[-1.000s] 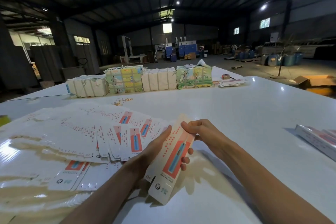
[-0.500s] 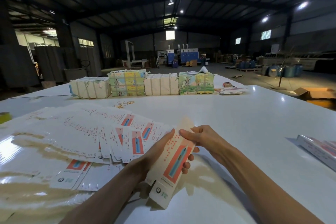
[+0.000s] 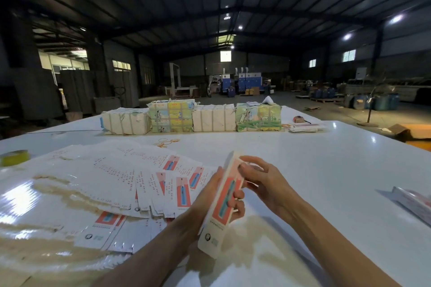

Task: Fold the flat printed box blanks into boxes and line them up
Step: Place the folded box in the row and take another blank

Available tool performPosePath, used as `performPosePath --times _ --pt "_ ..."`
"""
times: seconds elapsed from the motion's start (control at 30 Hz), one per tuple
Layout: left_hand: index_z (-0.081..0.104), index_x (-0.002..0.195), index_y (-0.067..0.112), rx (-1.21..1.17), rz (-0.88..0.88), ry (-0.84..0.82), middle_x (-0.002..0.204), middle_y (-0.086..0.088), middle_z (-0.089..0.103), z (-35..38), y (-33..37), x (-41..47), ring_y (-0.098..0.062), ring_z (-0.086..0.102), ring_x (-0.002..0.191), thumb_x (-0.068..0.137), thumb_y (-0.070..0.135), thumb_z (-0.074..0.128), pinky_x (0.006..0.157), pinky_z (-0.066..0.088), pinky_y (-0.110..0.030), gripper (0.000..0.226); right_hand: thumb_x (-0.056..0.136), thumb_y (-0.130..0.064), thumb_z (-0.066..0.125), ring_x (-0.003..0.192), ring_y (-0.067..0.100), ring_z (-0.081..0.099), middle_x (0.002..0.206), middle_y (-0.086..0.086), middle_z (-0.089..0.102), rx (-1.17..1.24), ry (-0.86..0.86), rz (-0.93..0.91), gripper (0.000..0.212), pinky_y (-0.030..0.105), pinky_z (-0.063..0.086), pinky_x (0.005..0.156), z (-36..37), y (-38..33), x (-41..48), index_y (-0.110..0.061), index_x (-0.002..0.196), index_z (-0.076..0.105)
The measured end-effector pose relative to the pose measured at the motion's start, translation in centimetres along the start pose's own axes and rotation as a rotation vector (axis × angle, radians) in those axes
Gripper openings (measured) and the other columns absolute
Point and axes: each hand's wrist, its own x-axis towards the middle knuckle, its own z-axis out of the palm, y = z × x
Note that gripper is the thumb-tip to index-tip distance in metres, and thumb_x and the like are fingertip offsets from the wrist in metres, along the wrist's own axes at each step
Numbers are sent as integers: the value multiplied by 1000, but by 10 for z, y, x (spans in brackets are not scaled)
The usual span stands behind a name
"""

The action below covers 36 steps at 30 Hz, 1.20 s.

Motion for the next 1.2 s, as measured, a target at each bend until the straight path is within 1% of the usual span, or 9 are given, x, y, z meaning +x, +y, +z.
performPosePath --times 0.1,0.2,0.27,0.37,0.57,0.73,0.83,1.13,1.2 --pt "65 103 12 81 128 204 84 -10 75 -7 -2 -8 -22 76 66 82 57 83 61 64 -33 53 95 -24 78 102 33 77 107 20 77 -31 13 -31 56 37 65 85 7 3 -5 -40 138 45" --pt "80 103 29 330 204 403 95 4 82 -11 -7 -11 -17 80 85 84 78 63 67 65 -33 56 98 -26 74 97 32 78 102 11 80 -146 26 -61 58 39 66 82 14 9 -9 -42 142 40" --pt "80 108 18 327 221 361 101 -11 80 -5 -8 -8 -30 79 88 82 70 72 72 66 -45 59 99 -28 73 95 29 79 102 7 80 -180 57 -81 54 39 66 77 13 8 -10 -41 142 43" --pt "59 135 14 535 311 556 105 -14 78 -6 -7 3 -37 78 95 92 68 58 86 63 -59 69 98 -34 75 95 21 79 101 1 81 -285 104 -118 50 38 66 82 5 3 -7 -37 138 47" --pt "-2 137 79 1048 375 541 123 27 63 0 -8 5 3 73 102 51 86 82 68 61 -18 121 90 -35 83 94 14 78 103 -2 79 -413 120 -88 56 36 65 87 1 -2 -1 -37 134 49" --pt "4 147 66 1101 375 610 126 25 53 -5 -15 10 -12 72 103 61 65 88 64 57 -11 120 90 -41 83 94 7 77 106 -10 79 -443 84 -108 64 19 61 71 14 1 -1 -41 138 40" --pt "4 133 72 1035 338 662 118 36 43 -3 -13 6 -12 67 100 67 52 84 52 49 -6 105 90 -51 76 104 9 76 108 -12 80 -374 31 -138 66 19 59 79 11 10 -9 -44 142 36" --pt "32 151 40 888 413 627 120 1 66 -5 -12 5 -23 78 95 53 55 84 78 66 -37 112 91 -42 79 103 12 77 108 -14 79 -333 37 -222 53 18 60 73 10 12 -10 -45 138 55" --pt "31 149 45 958 415 651 120 6 65 -4 -13 5 -18 77 95 53 59 84 75 64 -30 111 92 -43 79 102 10 77 107 -16 79 -333 46 -218 51 17 60 72 10 12 -10 -45 137 56"
